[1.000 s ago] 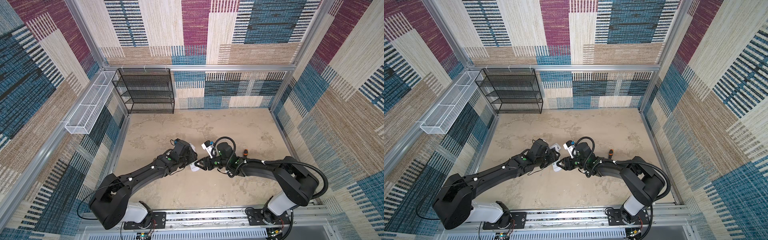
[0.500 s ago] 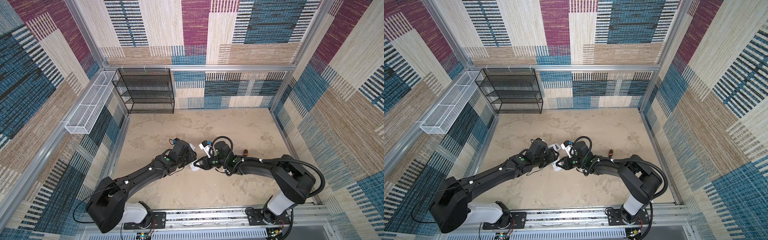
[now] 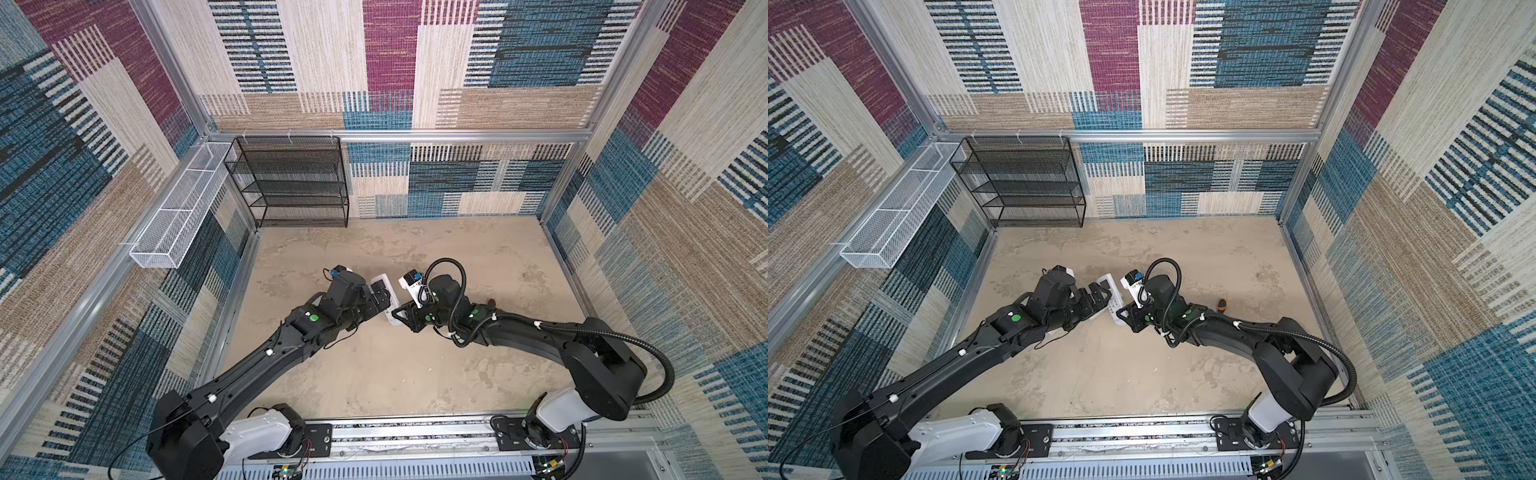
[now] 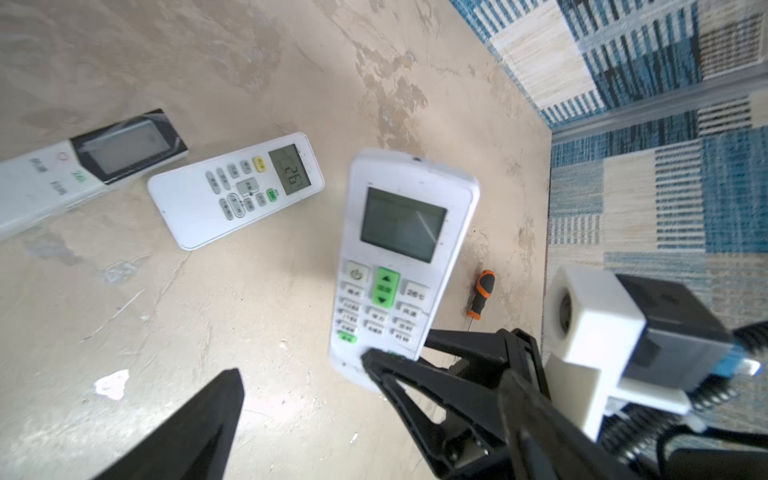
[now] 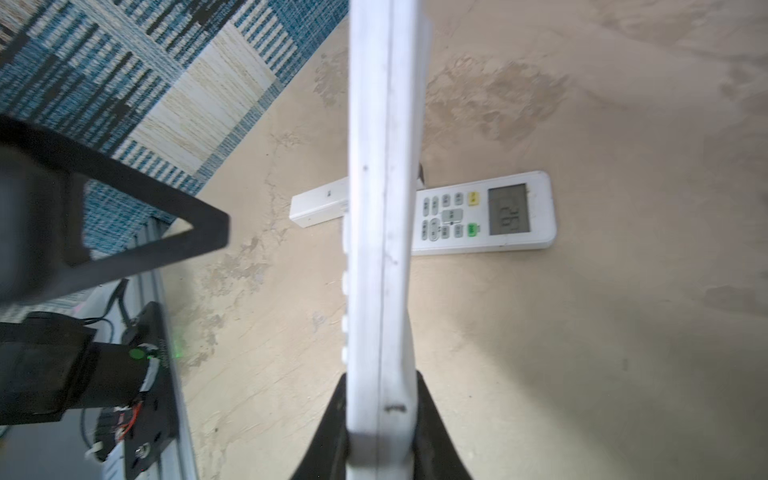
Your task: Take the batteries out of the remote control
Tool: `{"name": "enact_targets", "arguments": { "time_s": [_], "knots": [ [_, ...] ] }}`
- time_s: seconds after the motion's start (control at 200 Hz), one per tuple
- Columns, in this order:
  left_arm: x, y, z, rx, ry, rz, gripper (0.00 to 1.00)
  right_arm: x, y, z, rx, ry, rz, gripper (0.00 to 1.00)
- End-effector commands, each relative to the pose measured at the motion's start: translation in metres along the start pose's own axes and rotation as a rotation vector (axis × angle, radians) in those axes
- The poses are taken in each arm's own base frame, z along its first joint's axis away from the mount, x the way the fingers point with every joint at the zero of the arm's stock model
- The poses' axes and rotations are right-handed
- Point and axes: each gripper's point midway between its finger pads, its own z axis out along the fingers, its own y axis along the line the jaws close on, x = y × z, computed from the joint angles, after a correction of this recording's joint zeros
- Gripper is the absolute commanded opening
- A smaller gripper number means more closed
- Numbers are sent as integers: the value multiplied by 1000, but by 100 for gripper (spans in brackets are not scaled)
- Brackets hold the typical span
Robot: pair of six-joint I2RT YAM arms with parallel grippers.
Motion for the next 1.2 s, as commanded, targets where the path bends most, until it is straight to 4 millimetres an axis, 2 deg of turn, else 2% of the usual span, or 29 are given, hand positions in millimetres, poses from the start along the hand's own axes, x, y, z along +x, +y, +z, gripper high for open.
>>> {"name": "enact_targets", "arguments": {
  "time_s": [0.0,0.03,0.08,0.165,0.3,0.546,0.731,0.876,1.027,1.197],
  "knots": [
    [-2,16,-13,-19,24,-176,77,-14,-18,-11,160,-37,-134,5],
    [-3,15,-15,8,34,-216,70,-17,-19,-13,193,-45,-167,6],
    [-7,13,-21,38,42,-270,64,-21,-20,-18,242,-55,-228,6],
    [-13,6,-30,72,50,-302,65,-25,-21,-22,318,-57,-333,6],
    [-18,-10,-35,100,83,-308,67,-18,-13,-19,356,-21,-457,7],
    [-6,-24,1,143,201,-367,65,-9,-4,-21,409,-4,-581,8],
    [4,-15,21,114,247,-407,65,8,-3,-14,417,64,-650,9],
    [11,-5,30,76,267,-424,60,20,-7,-12,439,98,-683,9],
    [14,6,36,41,261,-432,53,21,-7,-12,468,107,-725,11],
    [20,12,45,26,281,-439,50,24,-7,-11,482,126,-767,12]
  ]
}}
